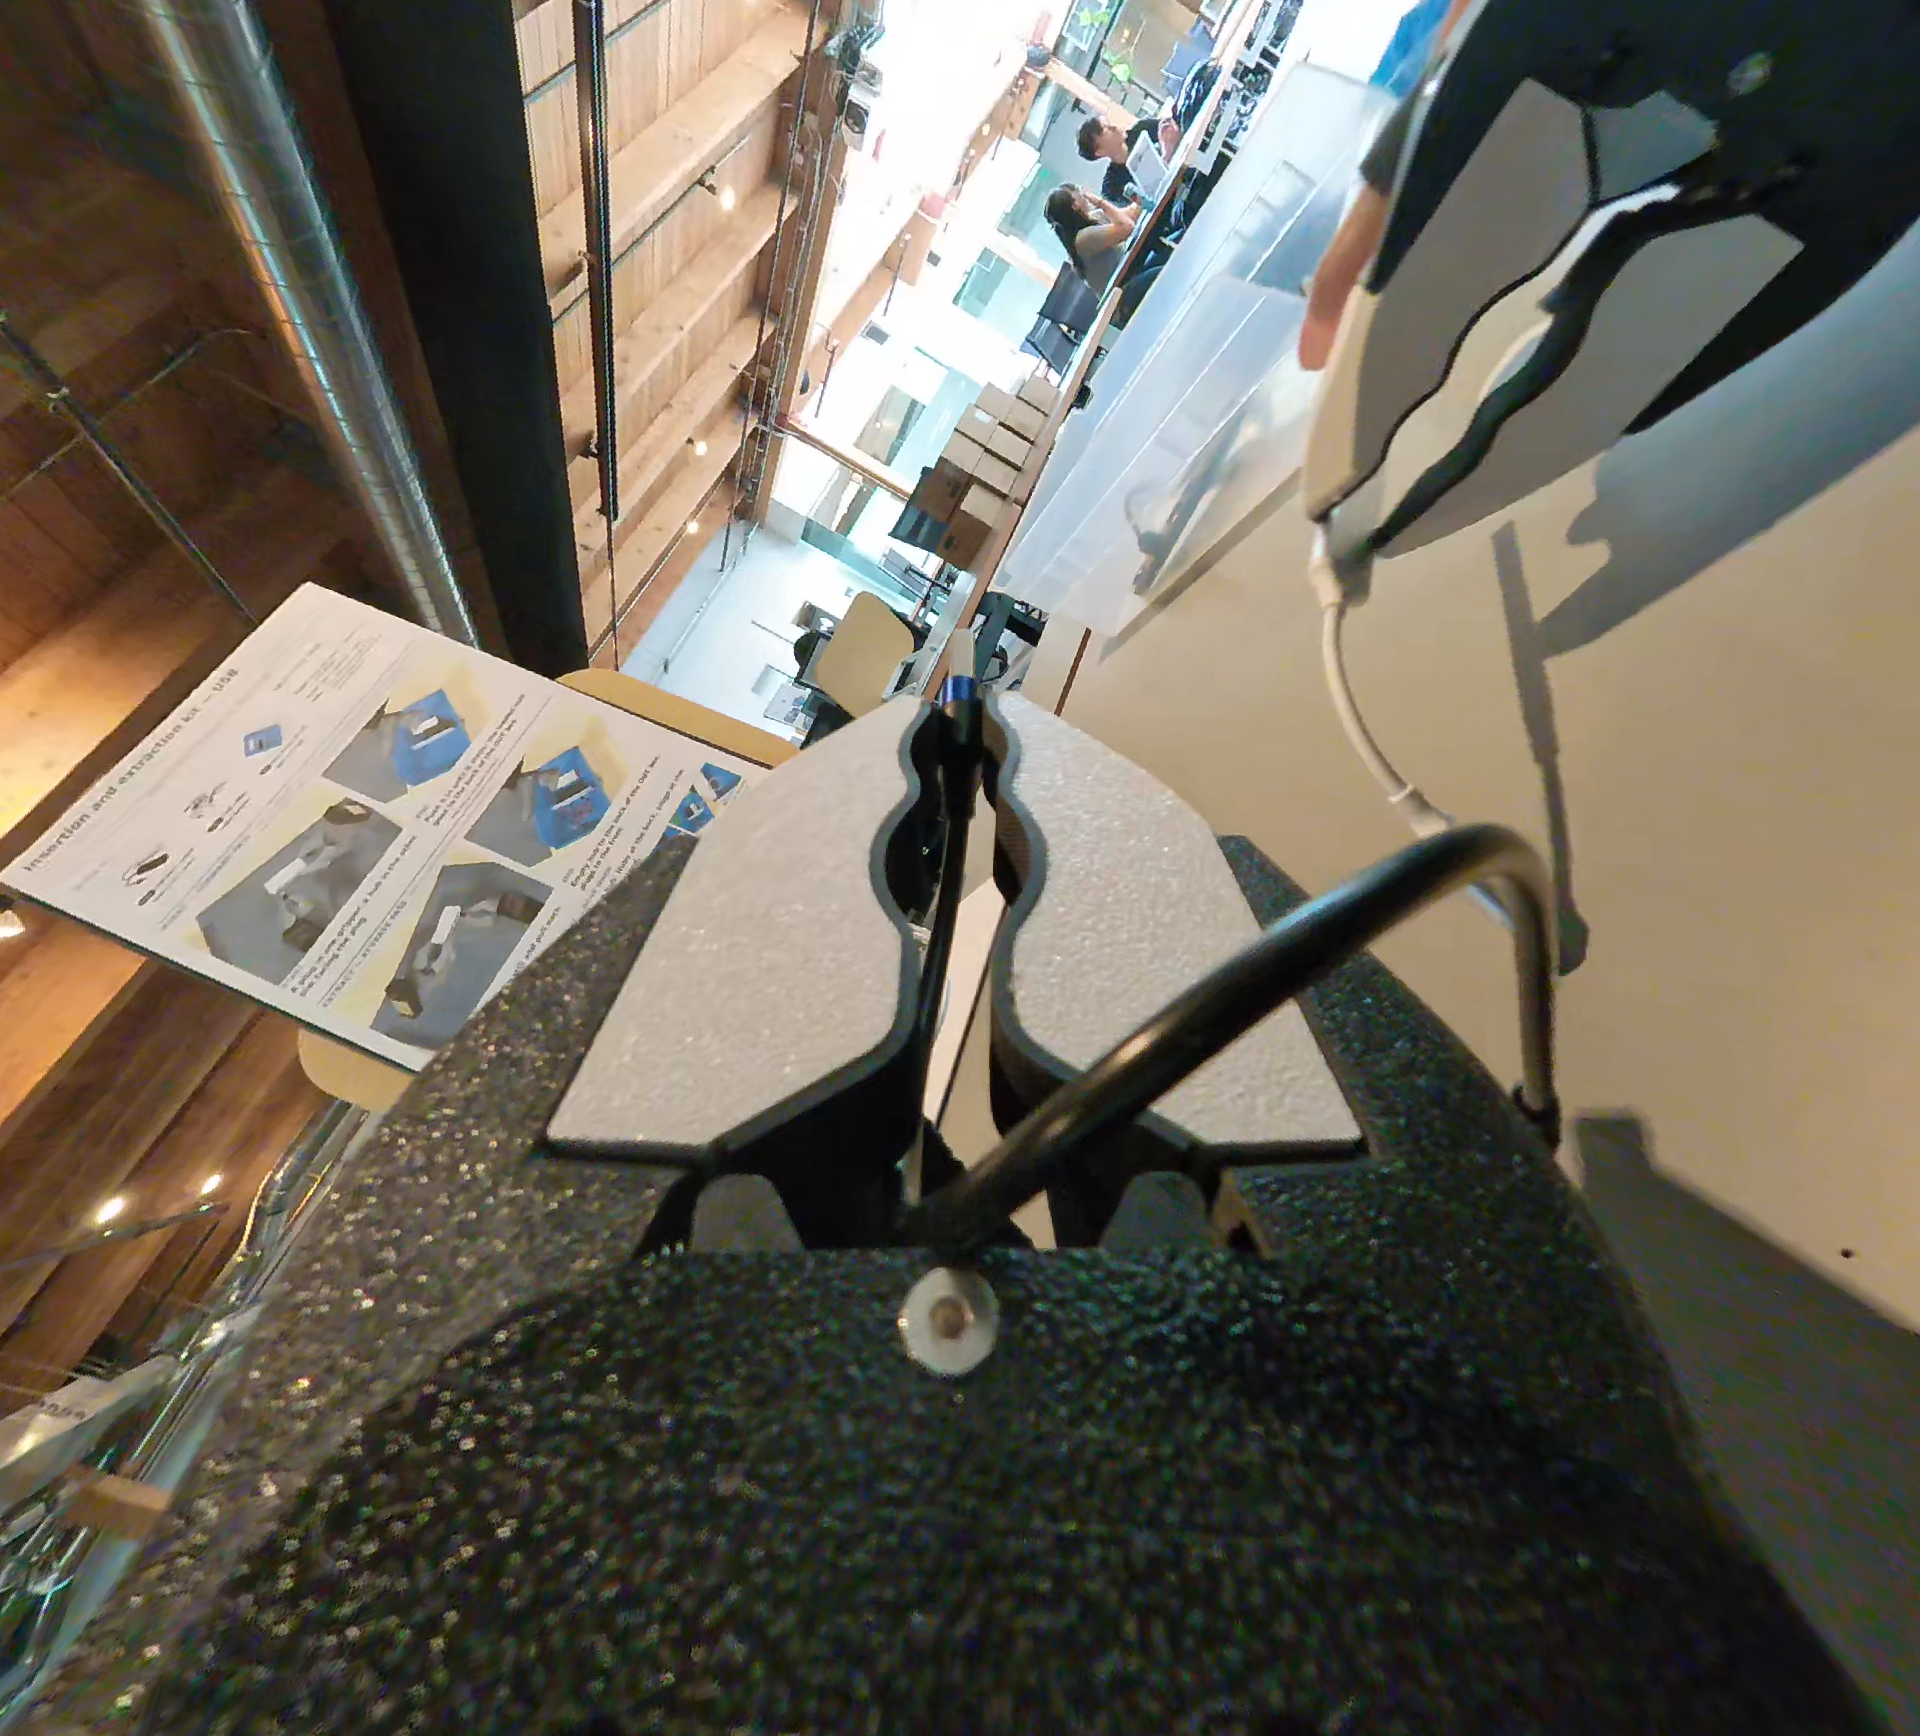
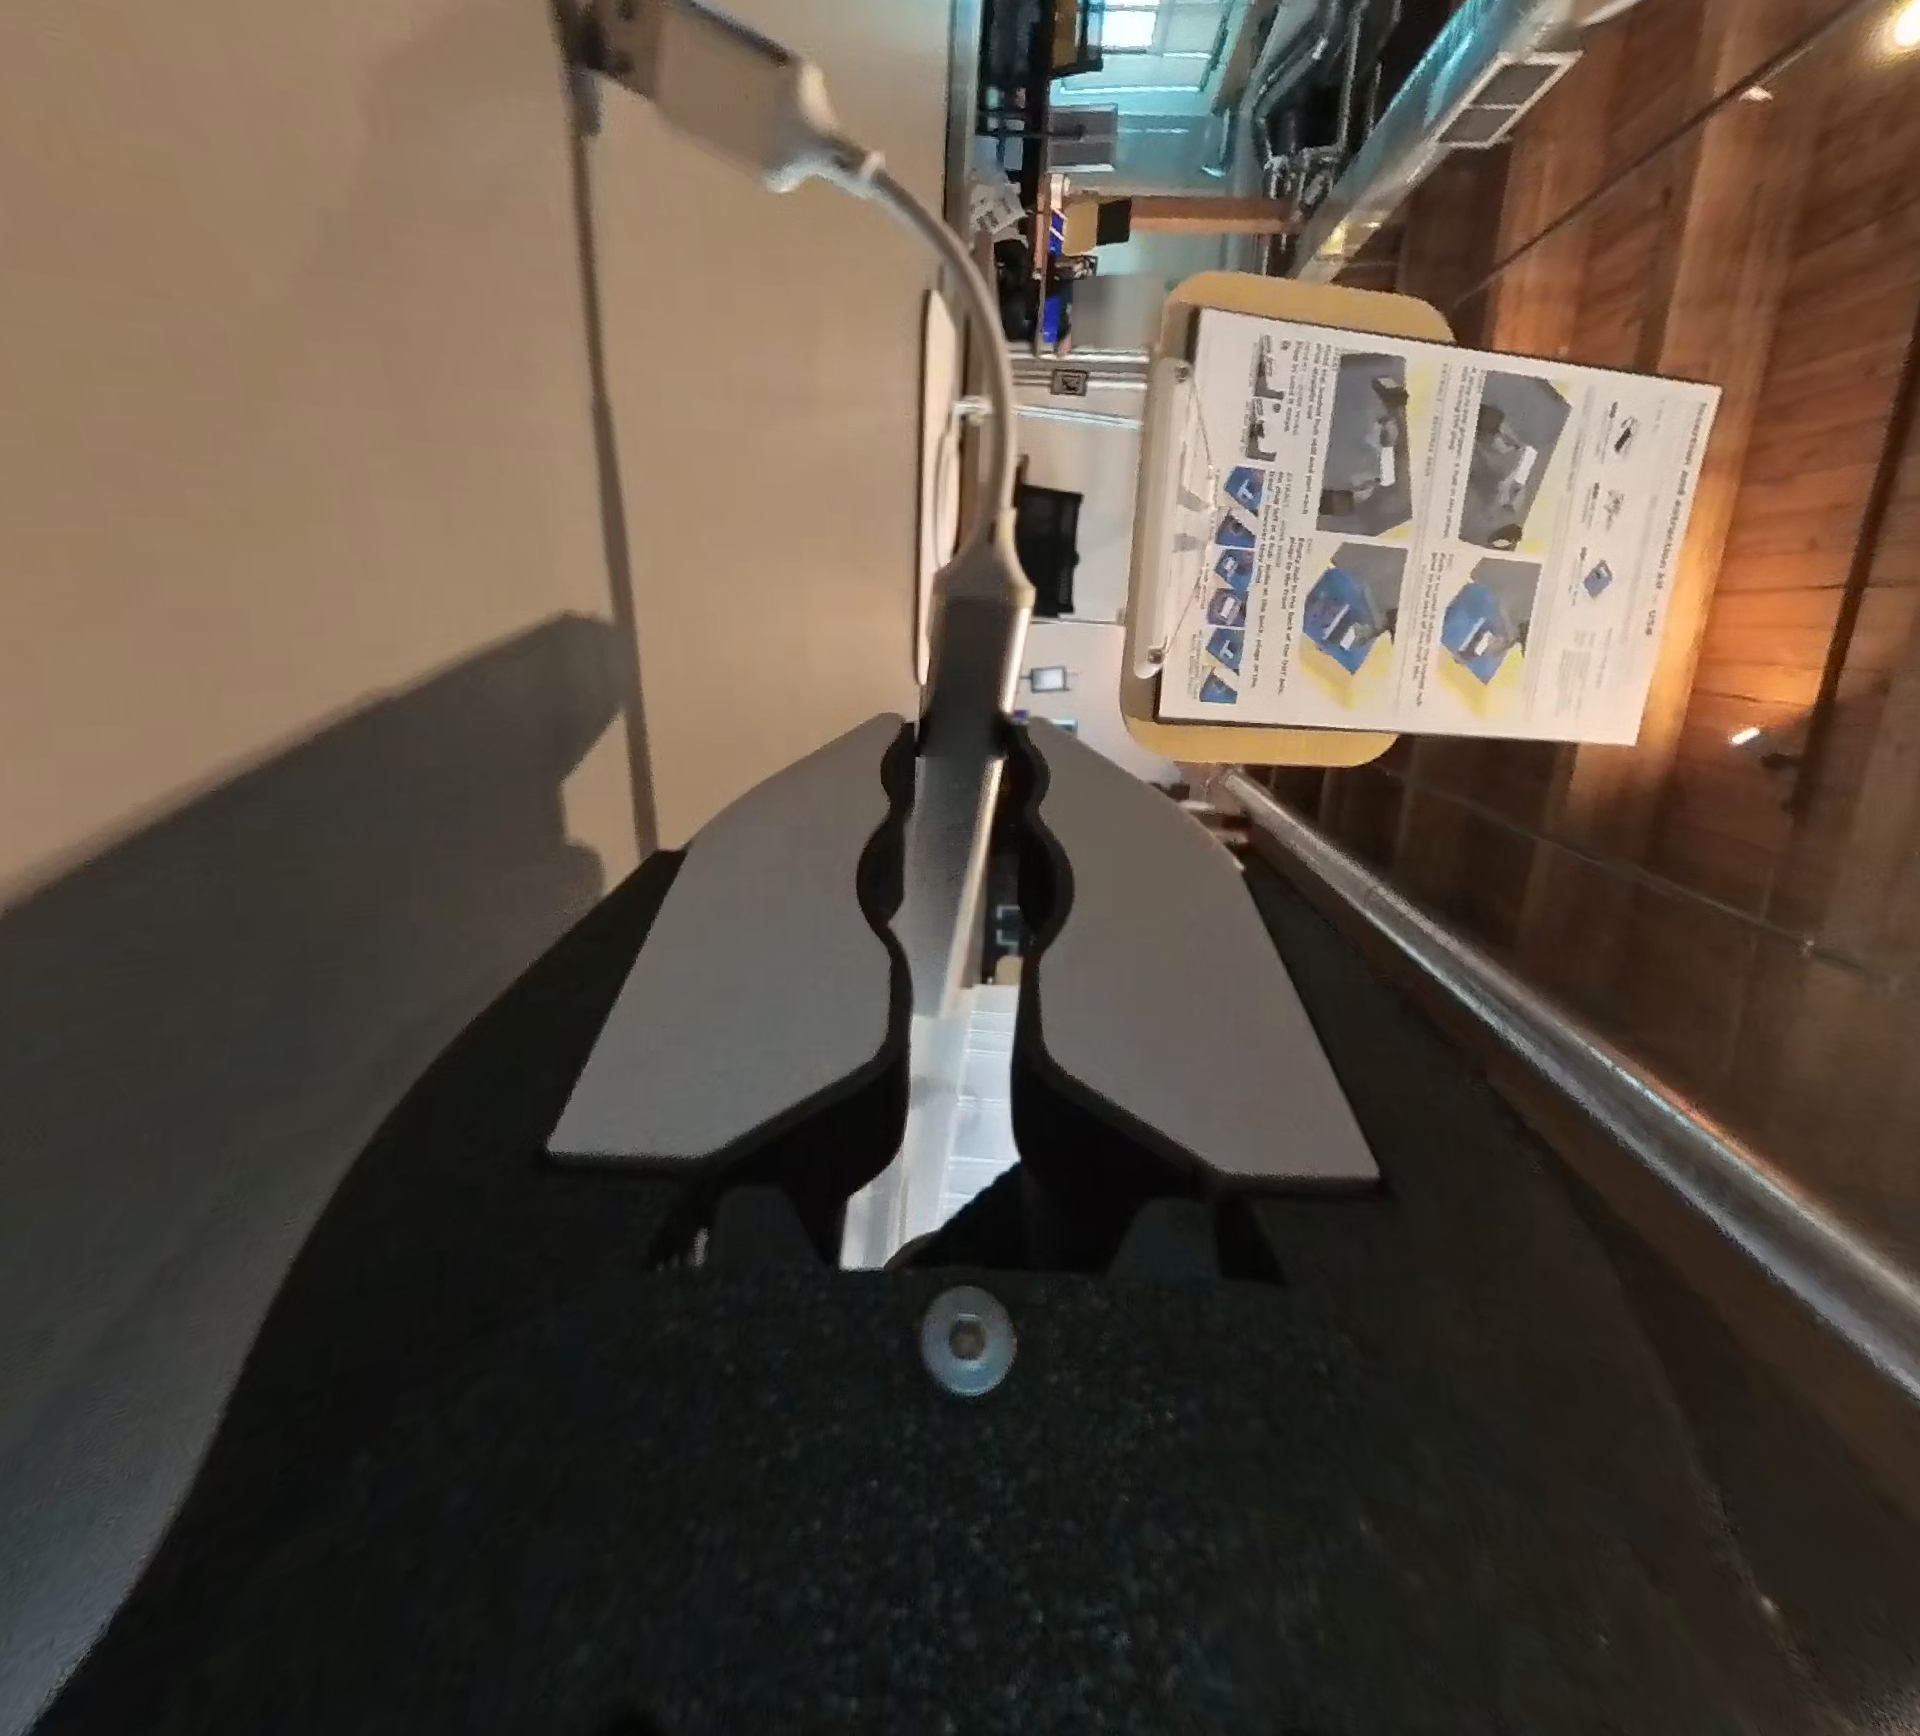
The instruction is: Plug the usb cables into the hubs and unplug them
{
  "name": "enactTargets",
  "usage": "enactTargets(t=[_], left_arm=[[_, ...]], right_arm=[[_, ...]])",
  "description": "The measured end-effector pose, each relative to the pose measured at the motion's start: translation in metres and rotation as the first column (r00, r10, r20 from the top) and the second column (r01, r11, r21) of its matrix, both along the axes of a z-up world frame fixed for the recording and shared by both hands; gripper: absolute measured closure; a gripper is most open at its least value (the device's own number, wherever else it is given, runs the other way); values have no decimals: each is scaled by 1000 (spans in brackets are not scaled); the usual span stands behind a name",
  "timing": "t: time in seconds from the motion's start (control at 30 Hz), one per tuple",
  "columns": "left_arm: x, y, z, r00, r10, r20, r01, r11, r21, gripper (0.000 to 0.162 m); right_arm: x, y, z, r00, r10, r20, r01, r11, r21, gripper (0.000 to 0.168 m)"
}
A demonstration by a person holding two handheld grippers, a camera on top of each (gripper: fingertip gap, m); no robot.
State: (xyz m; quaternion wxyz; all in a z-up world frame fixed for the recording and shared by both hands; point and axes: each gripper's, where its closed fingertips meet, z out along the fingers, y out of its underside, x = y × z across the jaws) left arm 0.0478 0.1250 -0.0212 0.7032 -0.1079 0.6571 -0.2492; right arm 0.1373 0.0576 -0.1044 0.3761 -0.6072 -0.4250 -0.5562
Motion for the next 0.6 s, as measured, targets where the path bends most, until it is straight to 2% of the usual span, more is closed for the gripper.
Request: enactTargets(t=[0.17, 0.33, 0.6], left_arm=[[-1, -2, 1, 1000, -9, 2, 9, 1000, -3, 155], [-2, -3, 3, 1000, -10, 10, 10, 1000, 2, 155], [-4, -2, 7, 999, -4, 31, 3, 1000, 8, 155]], right_arm=[[-6, -14, -16, 999, 45, -12, -46, 996, -79, 149], [-12, -24, -17, 997, 68, -31, -72, 990, -120, 149], [-35, -45, -24, 980, 196, 34, -188, 969, -159, 147]])
